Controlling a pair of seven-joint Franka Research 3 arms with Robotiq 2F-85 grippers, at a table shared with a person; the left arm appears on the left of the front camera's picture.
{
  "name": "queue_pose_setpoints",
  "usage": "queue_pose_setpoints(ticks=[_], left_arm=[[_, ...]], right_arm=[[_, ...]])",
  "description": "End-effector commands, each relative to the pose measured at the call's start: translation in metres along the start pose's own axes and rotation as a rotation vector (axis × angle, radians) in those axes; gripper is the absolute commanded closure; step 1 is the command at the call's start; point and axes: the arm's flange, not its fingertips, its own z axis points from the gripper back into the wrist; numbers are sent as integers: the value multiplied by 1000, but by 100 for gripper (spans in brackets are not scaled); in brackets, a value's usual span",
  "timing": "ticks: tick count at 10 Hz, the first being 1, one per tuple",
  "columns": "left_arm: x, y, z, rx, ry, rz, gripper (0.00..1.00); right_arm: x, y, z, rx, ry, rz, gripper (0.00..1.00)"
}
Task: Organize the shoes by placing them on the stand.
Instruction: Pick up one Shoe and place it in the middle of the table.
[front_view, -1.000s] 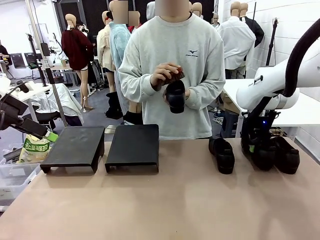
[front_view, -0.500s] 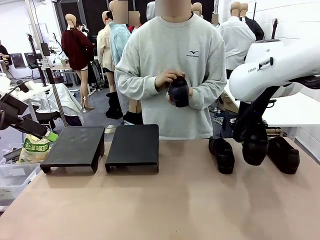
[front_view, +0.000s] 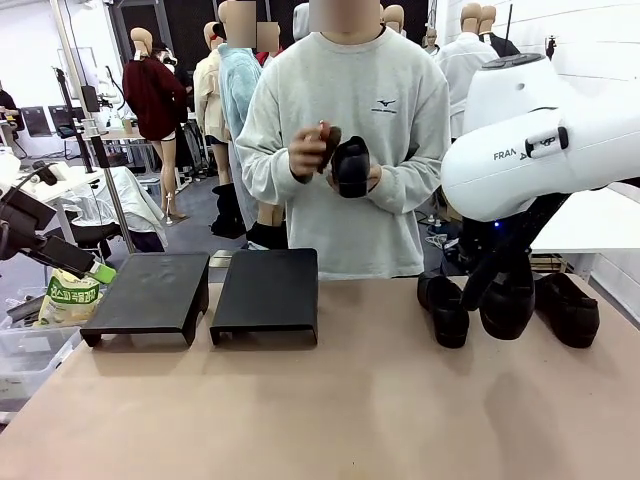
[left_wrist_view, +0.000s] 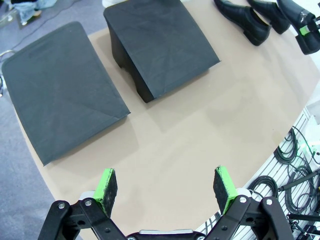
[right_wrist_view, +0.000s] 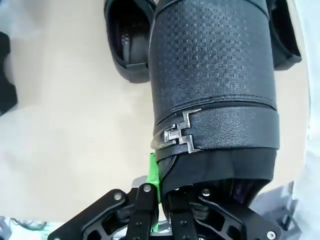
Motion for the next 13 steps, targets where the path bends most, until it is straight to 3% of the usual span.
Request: queue_pose_setpoints(ticks=[1,2,3,4,5,8,10,13], left_arm=[[-1,2,1,-12,-4,-14,0],[-1,2,1,-12,-4,-14,0],[-1,2,1,-12,-4,-14,0],[-1,2,1,-12,-4,-14,0],[-1,2,1,-12,-4,-14,0],[-1,2,1,-12,-4,-14,0],[-1,2,1,-12,-4,-14,0],[-1,2,1,-12,-4,-14,0]], right_arm=[[16,-4,-14,14,27,-13,100],[0,0,0,0,0,0,100],[-8,10,1,7,1,-73,100],[-20,33,13,-7,-7,-87,100],[-48,76,27,-147,-26,-89,100],[-97,158,31,-194,21,18,100],[-106,195,16,-131,72,96,100],[-95,205,-20,11,222,82,100]])
